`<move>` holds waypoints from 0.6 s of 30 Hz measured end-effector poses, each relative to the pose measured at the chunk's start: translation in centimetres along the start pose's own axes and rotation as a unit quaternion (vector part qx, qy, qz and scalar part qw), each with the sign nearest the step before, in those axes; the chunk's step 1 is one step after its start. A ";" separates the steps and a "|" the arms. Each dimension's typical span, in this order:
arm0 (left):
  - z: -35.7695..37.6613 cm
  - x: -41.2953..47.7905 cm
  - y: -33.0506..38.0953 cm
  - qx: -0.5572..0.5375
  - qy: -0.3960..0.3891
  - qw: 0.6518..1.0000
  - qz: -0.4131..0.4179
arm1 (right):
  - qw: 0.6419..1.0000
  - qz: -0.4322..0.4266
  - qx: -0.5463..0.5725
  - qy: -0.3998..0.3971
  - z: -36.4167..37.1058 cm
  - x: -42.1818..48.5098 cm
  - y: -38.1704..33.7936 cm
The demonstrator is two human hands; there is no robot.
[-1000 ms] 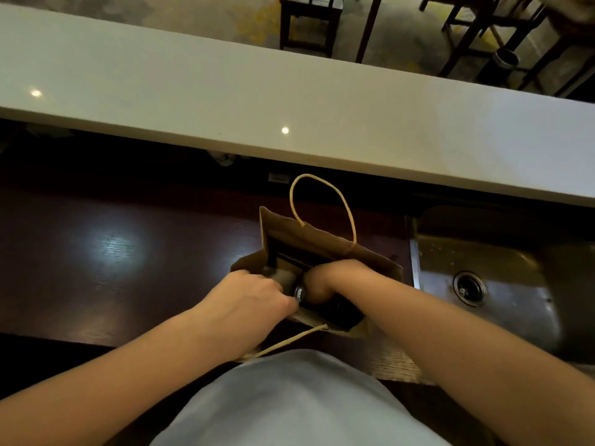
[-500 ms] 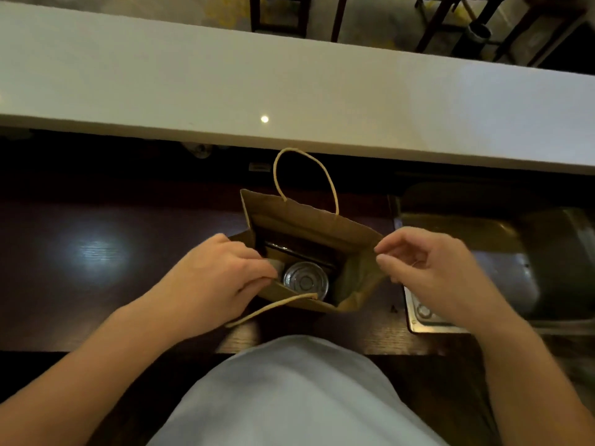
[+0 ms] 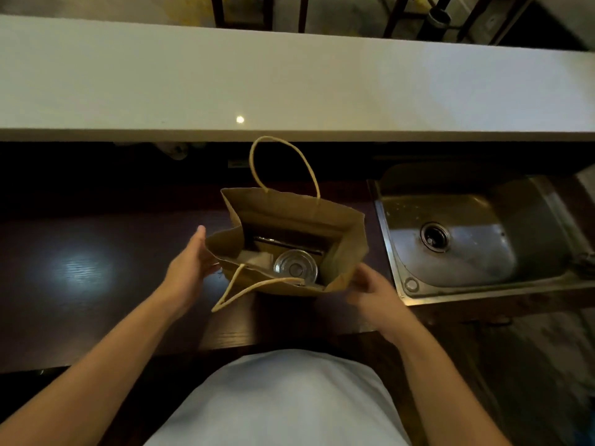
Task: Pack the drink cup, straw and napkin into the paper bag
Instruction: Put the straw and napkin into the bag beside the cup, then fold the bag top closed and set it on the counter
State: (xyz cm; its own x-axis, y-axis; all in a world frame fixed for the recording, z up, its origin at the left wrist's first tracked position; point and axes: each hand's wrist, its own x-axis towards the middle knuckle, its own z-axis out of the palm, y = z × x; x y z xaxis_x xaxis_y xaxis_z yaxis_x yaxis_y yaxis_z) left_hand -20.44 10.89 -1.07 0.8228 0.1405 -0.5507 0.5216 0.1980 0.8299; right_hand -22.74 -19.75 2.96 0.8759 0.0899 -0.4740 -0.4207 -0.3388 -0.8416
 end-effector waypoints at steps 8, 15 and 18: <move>-0.8 0.3 0.2 0.084 -0.087 0.988 0.097 | 0.995 -0.092 0.040 0.011 1.3 1.7 0.0; -3.1 -0.4 1.3 0.128 -0.120 0.954 0.245 | 0.979 -0.150 0.085 0.113 0.9 1.4 -1.5; -1.9 -0.7 2.4 0.168 -0.126 0.935 0.286 | 0.974 -0.192 0.060 0.106 0.9 1.9 -2.1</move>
State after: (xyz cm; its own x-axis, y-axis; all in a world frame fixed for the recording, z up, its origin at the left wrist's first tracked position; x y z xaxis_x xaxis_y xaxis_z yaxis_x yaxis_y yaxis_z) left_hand -20.22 13.14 1.14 0.9938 -0.1111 -0.0046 -0.0134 -0.1611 0.9869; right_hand -20.37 -17.97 3.58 0.9978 -0.0115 -0.0652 -0.0661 -0.2062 -0.9763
